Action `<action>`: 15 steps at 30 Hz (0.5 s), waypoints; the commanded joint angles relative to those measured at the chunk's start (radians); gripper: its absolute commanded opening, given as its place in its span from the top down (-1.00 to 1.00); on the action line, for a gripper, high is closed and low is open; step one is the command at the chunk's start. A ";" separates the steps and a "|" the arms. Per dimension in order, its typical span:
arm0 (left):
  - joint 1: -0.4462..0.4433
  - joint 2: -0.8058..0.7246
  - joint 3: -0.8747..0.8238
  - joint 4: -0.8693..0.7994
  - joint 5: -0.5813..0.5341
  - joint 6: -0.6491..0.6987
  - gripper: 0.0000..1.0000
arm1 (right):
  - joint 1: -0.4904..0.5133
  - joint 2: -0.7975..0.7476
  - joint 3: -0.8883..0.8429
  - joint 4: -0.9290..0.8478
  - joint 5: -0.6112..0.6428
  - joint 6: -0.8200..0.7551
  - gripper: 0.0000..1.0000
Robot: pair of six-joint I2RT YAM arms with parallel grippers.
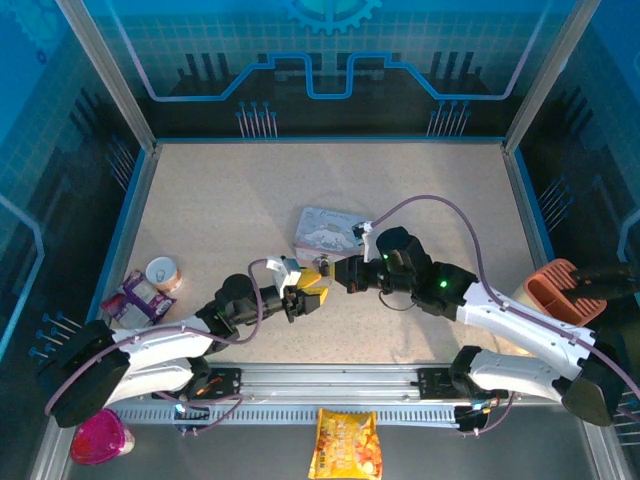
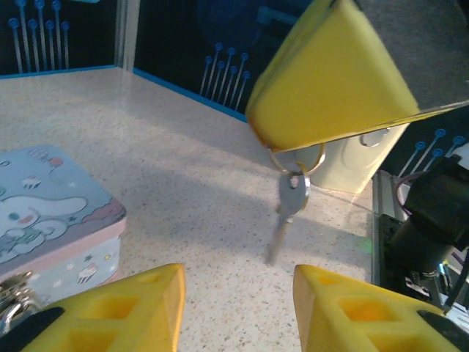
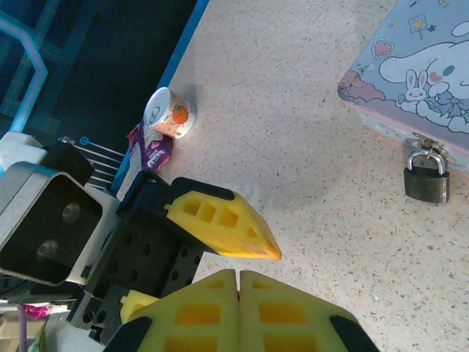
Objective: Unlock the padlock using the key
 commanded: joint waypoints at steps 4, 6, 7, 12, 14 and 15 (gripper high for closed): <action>-0.012 0.059 0.028 0.125 0.102 0.078 0.28 | 0.032 -0.029 0.015 0.002 0.022 0.036 1.00; -0.014 0.076 0.030 0.144 0.108 0.079 0.33 | 0.036 -0.036 0.014 0.002 0.027 0.039 1.00; -0.015 0.085 0.033 0.149 0.114 0.079 0.35 | 0.037 -0.040 0.012 0.002 0.028 0.040 1.00; -0.023 0.109 0.043 0.168 0.115 0.085 0.47 | 0.044 -0.045 0.009 0.004 0.027 0.049 1.00; -0.022 0.115 0.051 0.164 0.130 0.090 0.56 | 0.049 -0.043 0.007 0.008 0.027 0.051 1.00; -0.022 0.116 0.056 0.158 0.141 0.097 0.59 | 0.050 -0.043 0.006 0.009 0.030 0.053 1.00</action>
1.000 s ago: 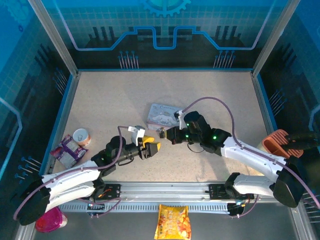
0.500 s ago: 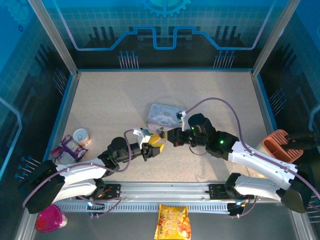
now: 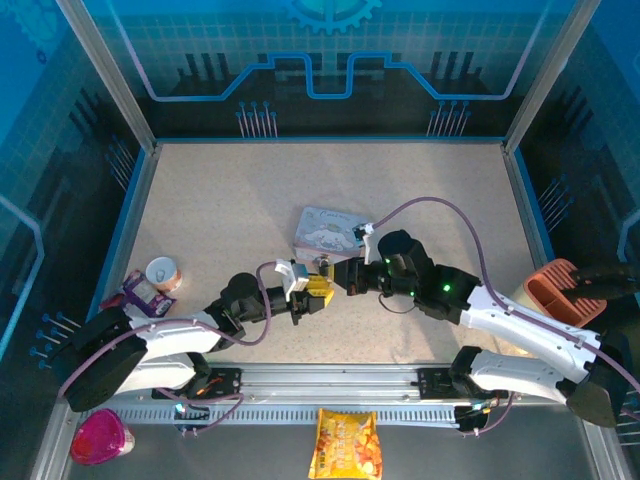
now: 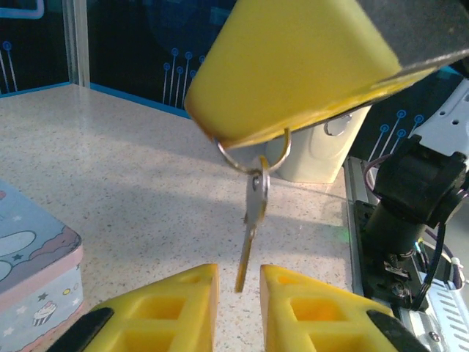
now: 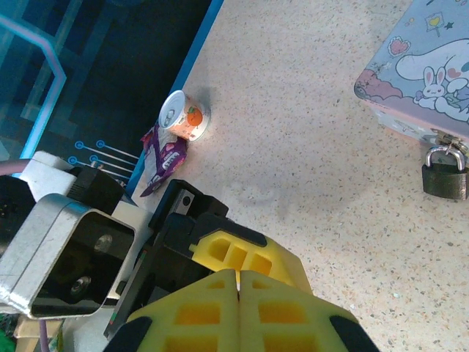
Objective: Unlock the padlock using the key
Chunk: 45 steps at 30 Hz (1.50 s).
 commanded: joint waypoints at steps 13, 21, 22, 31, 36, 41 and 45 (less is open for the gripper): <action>-0.008 0.019 0.034 0.055 0.024 0.028 0.70 | 0.024 -0.028 -0.005 -0.003 0.041 0.027 1.00; -0.006 0.012 0.052 0.005 0.036 0.035 1.00 | 0.024 -0.032 -0.008 -0.018 0.064 0.027 1.00; -0.006 0.010 0.050 0.003 0.032 0.032 1.00 | 0.026 -0.032 -0.009 -0.019 0.065 0.027 1.00; -0.004 -0.062 0.136 -0.342 0.027 0.115 1.00 | -0.046 -0.082 -0.007 -0.145 0.151 -0.139 0.48; -0.005 -0.073 0.299 -0.792 0.003 0.236 1.00 | -0.174 -0.200 -0.141 -0.072 0.122 -0.334 0.08; -0.010 -0.008 0.478 -1.139 -0.008 0.336 1.00 | -0.210 -0.381 -0.387 0.206 -0.024 -0.536 0.02; -0.027 0.062 0.571 -1.265 -0.019 0.392 1.00 | -0.209 -0.460 -0.525 0.356 -0.116 -0.600 -0.05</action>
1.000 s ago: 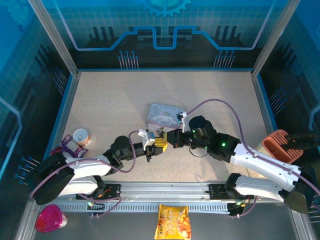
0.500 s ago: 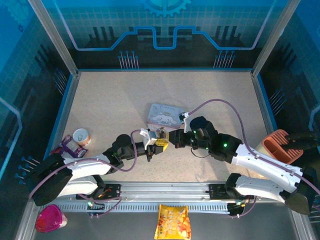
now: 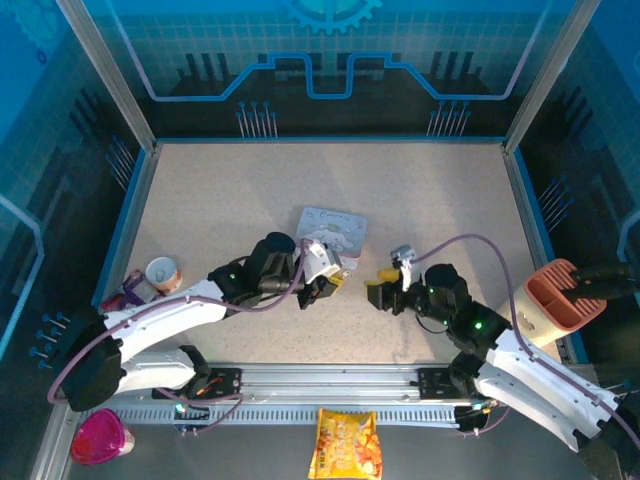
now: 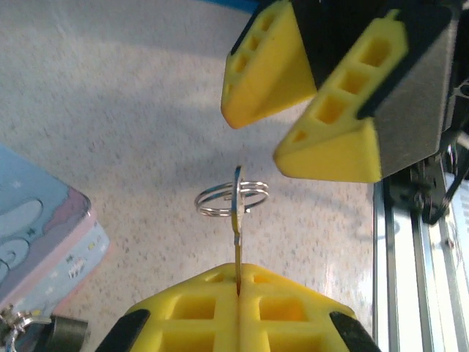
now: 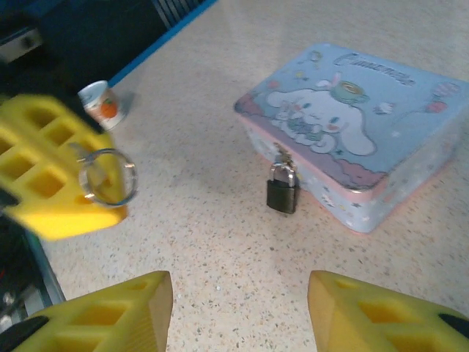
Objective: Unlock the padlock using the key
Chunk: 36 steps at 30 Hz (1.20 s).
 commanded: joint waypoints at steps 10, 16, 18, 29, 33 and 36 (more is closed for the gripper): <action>-0.081 0.134 0.172 -0.363 -0.019 0.181 1.00 | 0.003 -0.011 -0.156 0.394 -0.300 -0.175 -0.01; -0.098 0.138 0.173 -0.378 -0.019 0.189 1.00 | 0.013 0.075 -0.164 0.464 -0.356 -0.177 0.07; -0.103 0.135 0.168 -0.376 -0.020 0.189 1.00 | 0.017 0.101 -0.157 0.460 -0.359 -0.184 0.11; -0.108 0.115 0.154 -0.371 -0.031 0.199 1.00 | 0.041 0.160 -0.126 0.400 -0.359 -0.235 0.39; -0.108 0.110 0.153 -0.373 -0.030 0.200 1.00 | 0.047 0.157 -0.127 0.391 -0.343 -0.244 0.51; -0.108 0.111 0.150 -0.371 -0.026 0.198 1.00 | 0.048 0.156 -0.126 0.388 -0.337 -0.250 0.64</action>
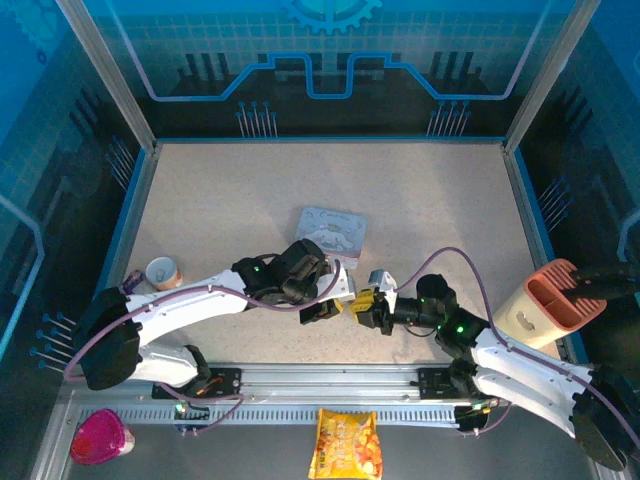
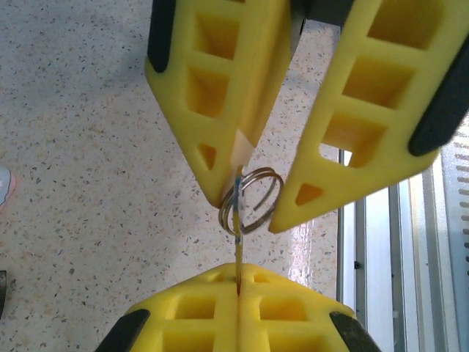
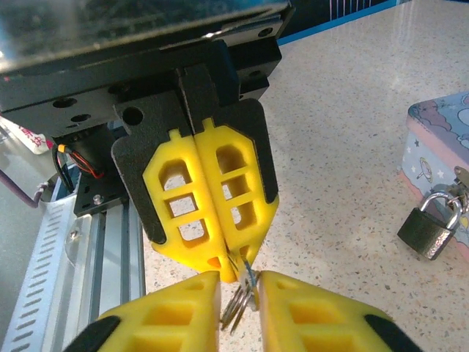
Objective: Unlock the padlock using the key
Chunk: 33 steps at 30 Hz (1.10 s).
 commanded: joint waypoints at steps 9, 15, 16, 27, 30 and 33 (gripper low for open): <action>-0.007 -0.022 0.001 -0.031 0.002 0.028 1.00 | 0.017 -0.033 0.031 -0.041 0.058 -0.038 0.74; -0.008 -0.017 0.001 -0.032 0.017 0.031 1.00 | 0.019 -0.041 0.037 -0.041 0.042 -0.032 0.76; -0.008 -0.016 -0.001 -0.032 0.020 0.032 1.00 | 0.019 -0.041 0.038 -0.039 0.038 -0.032 0.75; -0.009 -0.014 0.000 -0.036 0.033 0.035 1.00 | 0.022 -0.032 0.038 -0.038 0.031 -0.034 0.68; -0.010 -0.011 0.001 -0.037 0.036 0.035 1.00 | 0.022 -0.026 0.041 -0.039 0.029 -0.034 0.78; -0.010 -0.014 -0.005 -0.024 0.024 0.031 1.00 | 0.024 -0.021 0.049 -0.046 0.034 -0.029 0.88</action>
